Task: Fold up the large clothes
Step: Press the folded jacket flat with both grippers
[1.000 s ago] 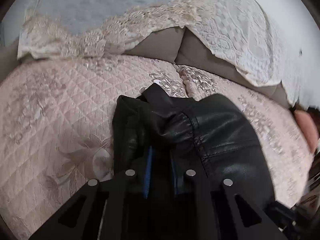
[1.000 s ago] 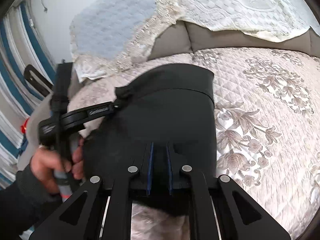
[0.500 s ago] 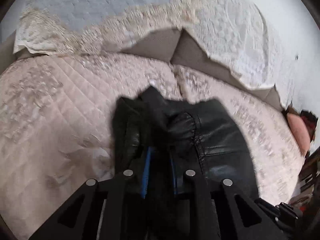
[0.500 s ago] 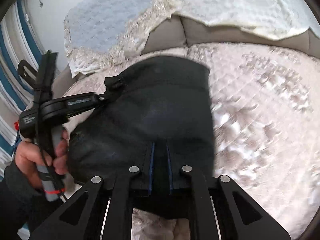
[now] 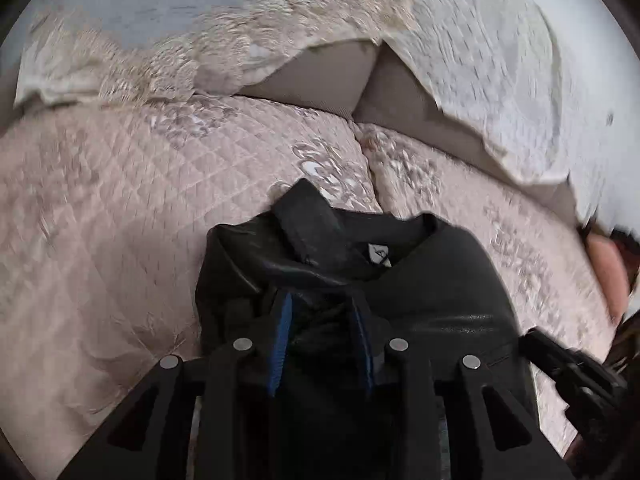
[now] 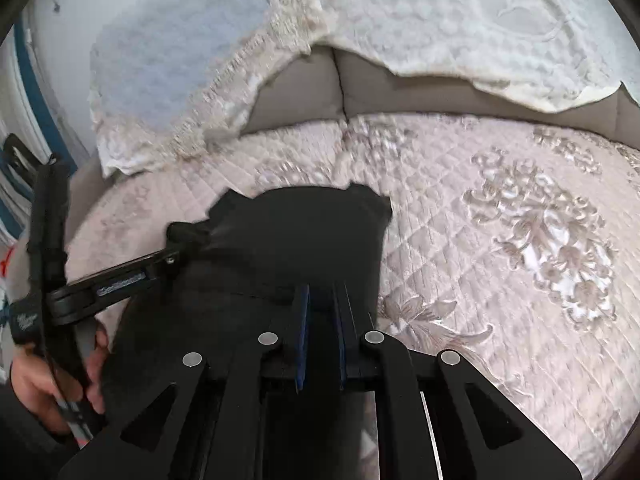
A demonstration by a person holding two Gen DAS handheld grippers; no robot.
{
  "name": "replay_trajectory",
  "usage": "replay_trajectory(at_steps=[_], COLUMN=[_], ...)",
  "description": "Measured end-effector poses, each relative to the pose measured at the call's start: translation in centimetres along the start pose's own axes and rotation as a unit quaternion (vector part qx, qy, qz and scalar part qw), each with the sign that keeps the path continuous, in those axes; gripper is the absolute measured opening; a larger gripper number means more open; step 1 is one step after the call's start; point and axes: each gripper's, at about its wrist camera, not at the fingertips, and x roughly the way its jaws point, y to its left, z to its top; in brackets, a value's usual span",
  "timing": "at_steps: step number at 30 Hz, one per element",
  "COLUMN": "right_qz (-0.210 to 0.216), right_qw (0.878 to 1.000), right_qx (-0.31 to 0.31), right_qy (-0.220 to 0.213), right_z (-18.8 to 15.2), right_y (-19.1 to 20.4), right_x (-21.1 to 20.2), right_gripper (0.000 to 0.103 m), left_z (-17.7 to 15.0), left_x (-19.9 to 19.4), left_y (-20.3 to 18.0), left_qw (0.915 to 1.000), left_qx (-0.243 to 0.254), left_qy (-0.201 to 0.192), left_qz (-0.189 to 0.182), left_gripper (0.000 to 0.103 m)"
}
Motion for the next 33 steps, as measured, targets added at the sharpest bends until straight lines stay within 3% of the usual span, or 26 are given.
replay_trajectory(at_steps=[11, 14, 17, 22, 25, 27, 33], right_qz=[-0.023, -0.033, -0.008, 0.016, 0.025, 0.022, 0.016], right_qw=[1.0, 0.999, 1.0, 0.999, 0.999, 1.0, 1.0], right_qx=[-0.006, -0.006, -0.005, -0.003, -0.003, -0.007, -0.015], right_qy=[0.004, 0.005, -0.019, -0.037, -0.026, -0.007, -0.005], right_z=[-1.2, -0.8, -1.5, -4.2, -6.1, -7.0, -7.0], right_y=[-1.5, -1.3, -0.6, 0.6, 1.1, 1.2, 1.1], right_x=[3.2, 1.6, -1.6, -5.7, -6.2, -5.2, -5.4], right_gripper=[0.013, 0.014, 0.014, 0.014, 0.014, 0.014, 0.018], left_z=[0.2, 0.7, 0.6, -3.3, -6.1, -7.1, -6.2], left_x=[1.5, 0.3, -3.3, -8.8, -7.2, -6.1, -7.3], left_y=[-0.4, -0.6, -1.5, -2.6, -1.7, -0.1, -0.6], left_qw=[0.9996, 0.9997, 0.9995, 0.9968, 0.9976, 0.9991, 0.9995], left_qx=[0.017, 0.016, 0.025, 0.065, 0.068, 0.041, 0.032], left_qy=[0.005, 0.01, -0.015, -0.046, -0.011, -0.007, 0.002], left_qz=[0.021, 0.017, 0.009, -0.014, 0.009, -0.002, -0.001], left_gripper=[0.031, 0.031, 0.031, 0.033, 0.035, 0.035, 0.035])
